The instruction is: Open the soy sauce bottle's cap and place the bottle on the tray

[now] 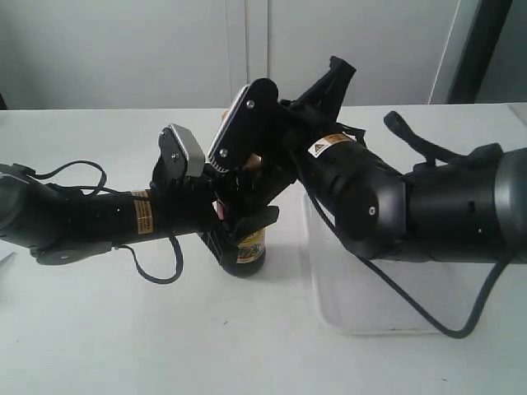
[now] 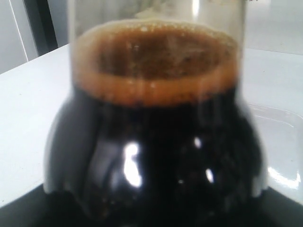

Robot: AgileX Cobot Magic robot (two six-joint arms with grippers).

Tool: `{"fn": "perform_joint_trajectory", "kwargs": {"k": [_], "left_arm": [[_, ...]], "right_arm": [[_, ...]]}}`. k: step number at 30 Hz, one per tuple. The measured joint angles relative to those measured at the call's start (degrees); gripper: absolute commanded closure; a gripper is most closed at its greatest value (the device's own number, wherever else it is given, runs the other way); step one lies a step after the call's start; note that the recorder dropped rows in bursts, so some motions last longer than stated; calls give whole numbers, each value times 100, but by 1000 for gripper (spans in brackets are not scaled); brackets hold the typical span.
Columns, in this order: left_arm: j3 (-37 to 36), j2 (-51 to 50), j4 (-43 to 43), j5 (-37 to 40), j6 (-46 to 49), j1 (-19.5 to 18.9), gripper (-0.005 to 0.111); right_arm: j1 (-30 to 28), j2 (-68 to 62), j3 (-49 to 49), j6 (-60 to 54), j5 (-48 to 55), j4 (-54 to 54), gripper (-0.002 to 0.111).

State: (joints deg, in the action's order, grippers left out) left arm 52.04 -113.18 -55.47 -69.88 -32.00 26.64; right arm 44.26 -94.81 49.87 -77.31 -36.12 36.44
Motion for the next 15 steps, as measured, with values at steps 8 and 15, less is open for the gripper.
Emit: {"fn": "perform_joint_trajectory", "kwargs": {"k": [8,15], "left_arm": [[0,0,0,0,-24,0,107],[0,0,0,0,-24,0,107]], "right_arm": [[47,0,19,0,-40,61,108],[59,-9,139,0,11,122,108]]}}
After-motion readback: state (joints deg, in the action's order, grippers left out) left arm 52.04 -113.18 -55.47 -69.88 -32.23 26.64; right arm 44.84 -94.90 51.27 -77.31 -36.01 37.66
